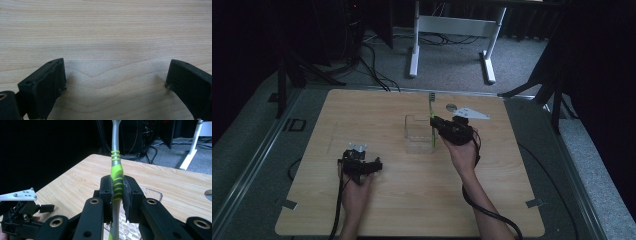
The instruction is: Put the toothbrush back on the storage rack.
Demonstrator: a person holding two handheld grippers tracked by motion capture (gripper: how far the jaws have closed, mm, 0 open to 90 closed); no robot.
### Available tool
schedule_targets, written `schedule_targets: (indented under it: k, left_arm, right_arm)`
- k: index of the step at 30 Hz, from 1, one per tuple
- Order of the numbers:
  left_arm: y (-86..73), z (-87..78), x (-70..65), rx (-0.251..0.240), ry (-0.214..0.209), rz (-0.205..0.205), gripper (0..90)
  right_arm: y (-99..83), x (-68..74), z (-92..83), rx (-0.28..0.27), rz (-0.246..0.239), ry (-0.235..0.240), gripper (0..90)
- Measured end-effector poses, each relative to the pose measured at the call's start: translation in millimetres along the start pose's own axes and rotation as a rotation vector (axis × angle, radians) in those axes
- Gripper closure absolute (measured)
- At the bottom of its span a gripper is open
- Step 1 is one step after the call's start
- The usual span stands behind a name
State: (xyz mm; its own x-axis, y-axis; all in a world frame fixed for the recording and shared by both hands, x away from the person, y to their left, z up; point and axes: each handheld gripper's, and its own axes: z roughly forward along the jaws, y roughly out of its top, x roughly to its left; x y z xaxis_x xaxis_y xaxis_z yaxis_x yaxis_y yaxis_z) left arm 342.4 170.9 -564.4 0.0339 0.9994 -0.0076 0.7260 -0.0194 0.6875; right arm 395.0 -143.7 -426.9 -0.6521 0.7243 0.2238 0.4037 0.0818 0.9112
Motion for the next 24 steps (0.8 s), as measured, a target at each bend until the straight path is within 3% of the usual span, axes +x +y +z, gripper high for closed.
schedule_targets:
  k: [24]
  left_arm:
    - [0.0, -0.1, 0.0, 0.001, 0.0, 0.0, 3.1]
  right_arm:
    - [1.8, -1.8, 8.7, -0.013, 0.006, 0.006, 79.0]
